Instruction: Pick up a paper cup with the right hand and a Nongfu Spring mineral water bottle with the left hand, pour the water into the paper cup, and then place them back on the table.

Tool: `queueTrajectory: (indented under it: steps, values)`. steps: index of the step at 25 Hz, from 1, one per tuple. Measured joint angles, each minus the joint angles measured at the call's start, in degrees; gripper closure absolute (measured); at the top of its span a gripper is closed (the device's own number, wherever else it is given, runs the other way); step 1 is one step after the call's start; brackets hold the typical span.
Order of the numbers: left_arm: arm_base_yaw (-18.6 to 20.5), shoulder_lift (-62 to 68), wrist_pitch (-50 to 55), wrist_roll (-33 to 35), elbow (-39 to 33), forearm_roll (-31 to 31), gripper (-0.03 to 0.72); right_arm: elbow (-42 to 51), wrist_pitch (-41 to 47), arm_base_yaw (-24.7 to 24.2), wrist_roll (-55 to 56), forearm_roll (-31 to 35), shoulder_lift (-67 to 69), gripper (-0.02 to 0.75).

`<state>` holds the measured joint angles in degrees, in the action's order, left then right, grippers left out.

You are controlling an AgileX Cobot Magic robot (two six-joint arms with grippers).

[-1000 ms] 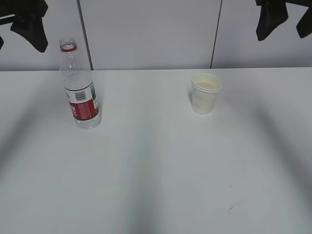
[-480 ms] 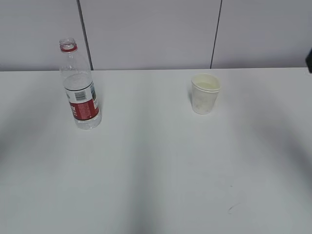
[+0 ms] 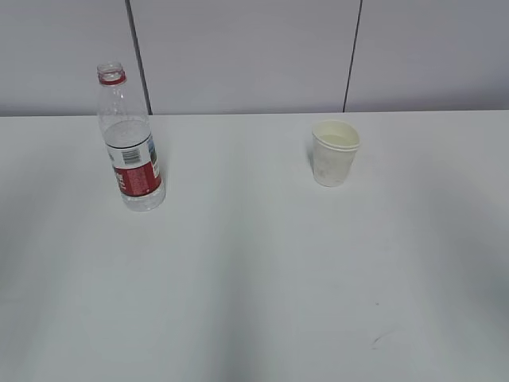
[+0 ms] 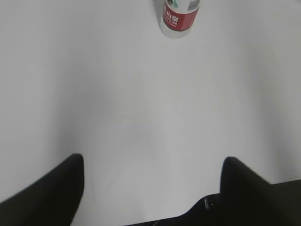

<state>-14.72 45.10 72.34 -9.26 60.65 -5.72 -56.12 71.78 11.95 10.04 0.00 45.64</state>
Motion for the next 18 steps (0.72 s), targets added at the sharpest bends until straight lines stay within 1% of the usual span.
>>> queueTrajectory:
  steps: [6,12,18]
  values:
    - [0.0,-11.0,0.4,0.1,-4.5,-1.0,0.144,5.8,0.2,0.0,-2.3,0.0,-12.3,0.149]
    - [0.0,-21.3,0.5,0.1,-11.2,-1.0,0.144,12.3,0.5,0.0,-2.9,0.0,-25.4,0.149]
    - [0.0,-32.9,0.8,0.1,-17.3,-1.1,0.144,18.7,-1.6,0.0,-3.1,0.0,-38.2,0.15]
